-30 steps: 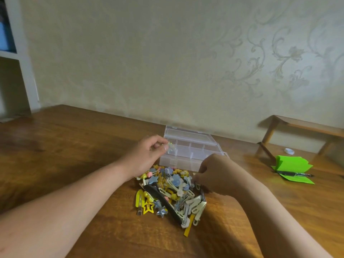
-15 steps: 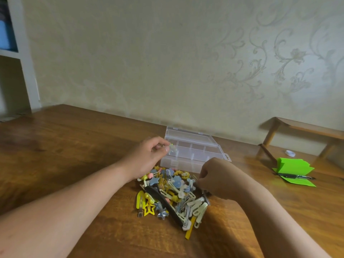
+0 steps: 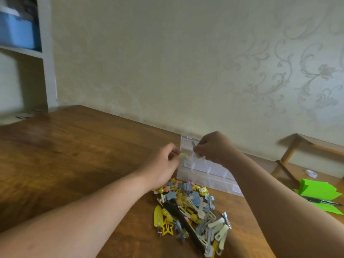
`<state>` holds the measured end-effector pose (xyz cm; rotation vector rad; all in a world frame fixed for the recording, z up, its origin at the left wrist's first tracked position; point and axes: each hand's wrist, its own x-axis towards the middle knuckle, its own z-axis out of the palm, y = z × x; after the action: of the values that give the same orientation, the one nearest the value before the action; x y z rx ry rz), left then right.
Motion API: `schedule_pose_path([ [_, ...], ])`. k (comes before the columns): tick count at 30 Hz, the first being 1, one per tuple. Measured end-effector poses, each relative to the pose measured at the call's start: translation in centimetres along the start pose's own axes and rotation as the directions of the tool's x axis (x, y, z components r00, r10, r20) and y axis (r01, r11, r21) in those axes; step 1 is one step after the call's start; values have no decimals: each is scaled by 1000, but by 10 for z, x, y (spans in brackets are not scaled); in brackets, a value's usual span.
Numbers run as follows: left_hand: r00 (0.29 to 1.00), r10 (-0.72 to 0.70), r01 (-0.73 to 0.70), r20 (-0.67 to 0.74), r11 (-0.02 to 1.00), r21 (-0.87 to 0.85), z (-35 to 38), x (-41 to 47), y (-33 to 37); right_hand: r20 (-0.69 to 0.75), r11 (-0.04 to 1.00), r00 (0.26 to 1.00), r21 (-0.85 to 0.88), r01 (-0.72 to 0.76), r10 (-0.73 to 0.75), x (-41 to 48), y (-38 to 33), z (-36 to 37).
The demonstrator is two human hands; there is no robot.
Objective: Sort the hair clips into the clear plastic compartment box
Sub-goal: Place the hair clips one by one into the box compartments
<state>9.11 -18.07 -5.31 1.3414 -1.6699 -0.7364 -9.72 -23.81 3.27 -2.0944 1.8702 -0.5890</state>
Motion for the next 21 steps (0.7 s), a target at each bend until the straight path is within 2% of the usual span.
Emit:
schedule_pose_path([
  [4,1000,-13,13,1,999,29,0,0,1,80,988,996,-156,-15,27,27,-7,24],
  [7,1000,-9,9,5,999,31,0,-1,2,82,983,996,-183,-26,41,34,-7,32],
  [11,1000,11,-11,2,1000,12,0,-1,2,24,995,1000,-95,-9,11,26,-2,29],
  [17,997,74,-76,27,994,73,0,-5,4,-186,993,980,73,90,-75,-38,16,-4],
  [21,997,76,-76,14,997,4,-2,-10,9,-169,983,979,123,135,-113,-88,32,-19],
])
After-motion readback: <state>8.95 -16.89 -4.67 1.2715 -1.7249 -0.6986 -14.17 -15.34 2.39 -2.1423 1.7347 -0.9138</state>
